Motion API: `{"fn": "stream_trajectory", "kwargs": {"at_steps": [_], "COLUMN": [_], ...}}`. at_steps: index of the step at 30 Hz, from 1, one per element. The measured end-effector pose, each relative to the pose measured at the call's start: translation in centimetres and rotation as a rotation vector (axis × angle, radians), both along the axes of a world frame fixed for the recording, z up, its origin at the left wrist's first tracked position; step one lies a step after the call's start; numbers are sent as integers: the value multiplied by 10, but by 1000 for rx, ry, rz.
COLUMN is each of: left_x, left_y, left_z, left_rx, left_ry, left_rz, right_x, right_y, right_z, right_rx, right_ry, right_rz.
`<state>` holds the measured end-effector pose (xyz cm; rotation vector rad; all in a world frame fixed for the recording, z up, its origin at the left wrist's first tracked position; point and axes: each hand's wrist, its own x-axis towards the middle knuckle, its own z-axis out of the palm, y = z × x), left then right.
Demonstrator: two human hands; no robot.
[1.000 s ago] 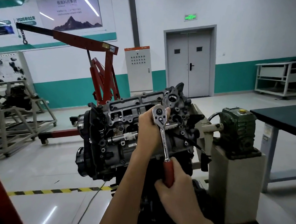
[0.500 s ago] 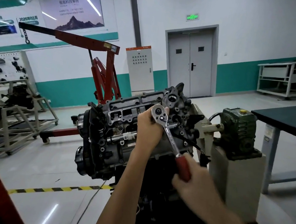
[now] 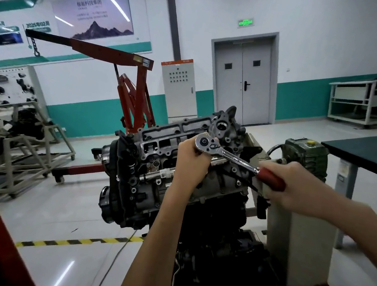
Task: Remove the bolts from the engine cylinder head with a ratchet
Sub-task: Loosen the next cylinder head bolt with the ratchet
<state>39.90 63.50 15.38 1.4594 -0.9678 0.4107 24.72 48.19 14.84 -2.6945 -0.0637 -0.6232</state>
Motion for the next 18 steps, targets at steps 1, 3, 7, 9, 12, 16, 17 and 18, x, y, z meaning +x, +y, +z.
{"fn": "stream_trajectory", "kwargs": {"at_steps": [1,3,7,9,12,16,17,18], "left_x": [-1,-3,-5,-5,-4,-3,-3,-2], "left_y": [0,-3,-7,-8,-7,-6,-6,-8], "left_z": [-1,-5,-8,-8,-7,-6,-5,-4], "left_rx": [-17,-51,-99,-105,-95,-50,-39,-30], "left_ry": [0,-4,-22,-45,-42,-11,-13,-20], "left_rz": [3,6,44,64,54,5,-4,-7], "right_x": [2,1,12,28,29,0,-5,-7], "right_y": [3,27,114,146,145,69,48,29], "right_z": [-5,-30,-77,-84,-81,-56,-44,-32], "right_rx": [36,231,675,829,868,471,364,251], "right_ry": [-5,-61,-249,-269,-247,-114,-80,-53], "right_rz": [-14,-35,-83,-59,-6,21,29,21]}}
